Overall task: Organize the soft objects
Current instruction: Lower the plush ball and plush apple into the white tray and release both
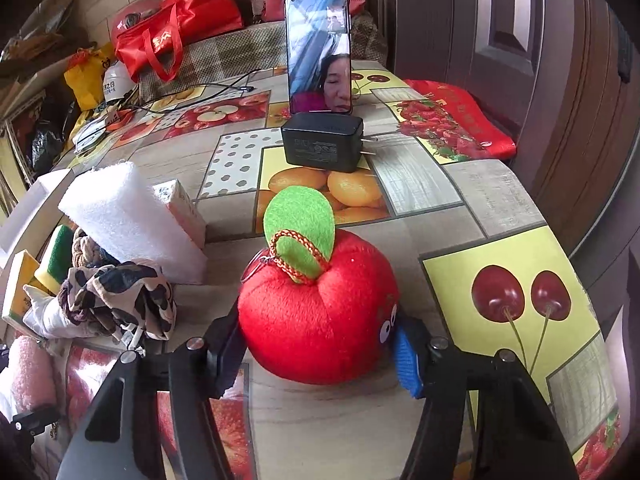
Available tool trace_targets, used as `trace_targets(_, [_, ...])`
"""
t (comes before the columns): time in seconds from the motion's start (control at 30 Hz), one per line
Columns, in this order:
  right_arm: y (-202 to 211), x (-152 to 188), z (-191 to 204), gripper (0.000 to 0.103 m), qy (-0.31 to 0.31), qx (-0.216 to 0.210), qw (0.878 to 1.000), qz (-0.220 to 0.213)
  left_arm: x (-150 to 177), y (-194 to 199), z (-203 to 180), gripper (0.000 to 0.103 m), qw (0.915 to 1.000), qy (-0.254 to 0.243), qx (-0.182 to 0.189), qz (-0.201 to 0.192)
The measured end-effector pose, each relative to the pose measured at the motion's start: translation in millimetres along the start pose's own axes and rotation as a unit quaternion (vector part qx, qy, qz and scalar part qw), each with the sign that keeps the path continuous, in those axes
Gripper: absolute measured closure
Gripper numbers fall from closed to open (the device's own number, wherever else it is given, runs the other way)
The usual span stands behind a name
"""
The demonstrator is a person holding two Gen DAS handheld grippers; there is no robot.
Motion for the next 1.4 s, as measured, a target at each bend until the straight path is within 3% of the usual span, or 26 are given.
trace_targets(0.2, [18, 20, 10, 0.040, 0.035, -0.030, 0.999, 0.007, 2, 6, 1, 0.034, 0.9998, 0.009, 0.020, -0.003])
trace_targets(0.33, [37, 31, 26, 0.040, 0.056, -0.073, 0.996, 0.007, 4, 19, 3, 0.034, 0.9994, 0.015, 0.020, -0.023])
trace_targets(0.5, [60, 41, 53, 0.041, 0.055, -0.128, 0.990, -0.016, 3, 46, 16, 0.034, 0.9956, 0.038, -0.017, -0.084])
trace_targets(0.63, [84, 42, 81, 0.041, 0.088, -0.125, 0.985, -0.075, 4, 68, 25, 0.033, 0.9880, 0.044, -0.062, -0.134])
trace_targets(0.87, [93, 26, 125, 0.041, 0.121, -0.138, 0.971, -0.155, 13, 102, 76, 0.033, 0.9624, 0.089, -0.166, -0.195])
trace_targets(1.07, [96, 16, 155, 0.041, 0.111, -0.158, 0.961, -0.197, 26, 129, 119, 0.033, 0.9315, 0.100, -0.261, -0.232])
trace_targets(1.23, [106, 14, 181, 0.041, 0.113, -0.176, 0.951, -0.228, 38, 145, 150, 0.033, 0.9193, 0.124, -0.284, -0.243])
trace_targets(1.4, [107, 10, 208, 0.040, 0.116, -0.196, 0.944, -0.238, 50, 167, 183, 0.033, 0.8956, 0.144, -0.332, -0.259])
Point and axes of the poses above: each gripper's, at about its wrist camera, not at the fingertips, and y roughly against the way its jaws point, z to its left, x to its underside, the point moved 5 cm from there along -y, roughly the way its jaws point, and after that the axes turned 8 degrees about x, right-handed, at the moved point
